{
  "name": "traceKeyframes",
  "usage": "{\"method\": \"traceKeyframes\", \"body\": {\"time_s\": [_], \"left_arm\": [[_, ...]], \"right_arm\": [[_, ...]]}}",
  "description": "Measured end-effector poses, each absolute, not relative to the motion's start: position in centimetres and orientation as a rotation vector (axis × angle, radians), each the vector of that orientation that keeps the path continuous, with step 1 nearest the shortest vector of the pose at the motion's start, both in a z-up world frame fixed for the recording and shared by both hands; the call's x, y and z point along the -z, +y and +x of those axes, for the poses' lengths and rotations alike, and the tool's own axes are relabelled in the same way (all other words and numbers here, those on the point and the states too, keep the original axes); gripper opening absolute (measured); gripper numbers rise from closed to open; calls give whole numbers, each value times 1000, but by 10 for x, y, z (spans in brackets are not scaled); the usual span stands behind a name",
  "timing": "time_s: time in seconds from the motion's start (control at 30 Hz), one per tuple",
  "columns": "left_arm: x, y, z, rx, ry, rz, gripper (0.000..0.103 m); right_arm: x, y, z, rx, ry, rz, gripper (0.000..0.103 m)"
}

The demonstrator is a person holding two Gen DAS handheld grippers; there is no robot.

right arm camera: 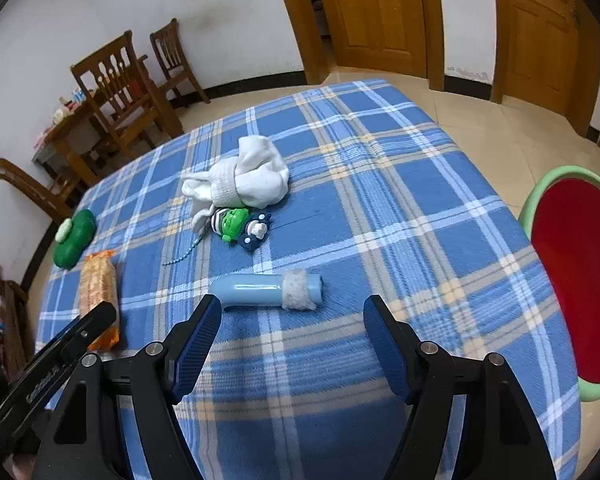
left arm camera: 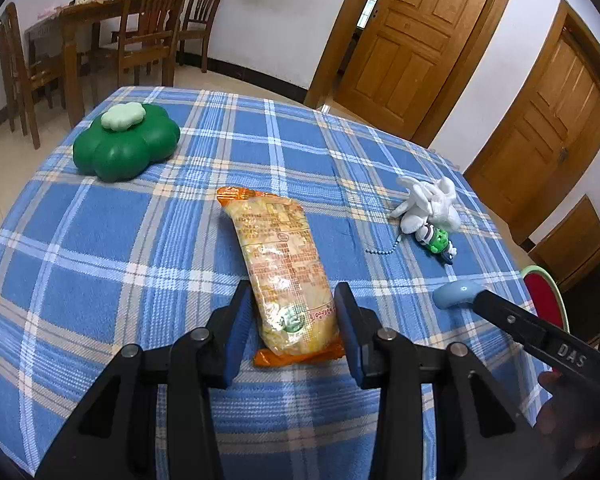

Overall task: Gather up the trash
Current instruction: 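Grasp the snack bag with the left tool while the right tool grasps the light blue bottle, then carry both items toward the red bucket and open the right tool to drop the bottle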

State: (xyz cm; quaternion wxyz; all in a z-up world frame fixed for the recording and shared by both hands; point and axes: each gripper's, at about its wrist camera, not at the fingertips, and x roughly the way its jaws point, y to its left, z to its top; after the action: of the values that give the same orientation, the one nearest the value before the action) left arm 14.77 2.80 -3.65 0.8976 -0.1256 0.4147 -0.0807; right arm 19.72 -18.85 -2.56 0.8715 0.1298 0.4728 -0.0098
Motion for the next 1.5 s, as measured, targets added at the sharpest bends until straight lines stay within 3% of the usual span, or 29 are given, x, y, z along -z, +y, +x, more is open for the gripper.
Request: {"method": "traceKeyframes", "body": {"time_s": [0.07, 0.73, 0.93, 1.5], "left_arm": [[37, 29, 148, 169, 857, -264, 42], [37, 34, 146, 178, 853, -288, 41], [37, 34, 146, 178, 853, -289, 41], [33, 25, 139, 181, 853, -283, 42]], "right_arm": [[27, -185, 199, 22, 988, 257, 81], [38, -150, 215, 59, 968, -16, 82], [38, -153, 213, 71, 962, -2, 76], [11, -208, 157, 102, 918, 217, 76]]}}
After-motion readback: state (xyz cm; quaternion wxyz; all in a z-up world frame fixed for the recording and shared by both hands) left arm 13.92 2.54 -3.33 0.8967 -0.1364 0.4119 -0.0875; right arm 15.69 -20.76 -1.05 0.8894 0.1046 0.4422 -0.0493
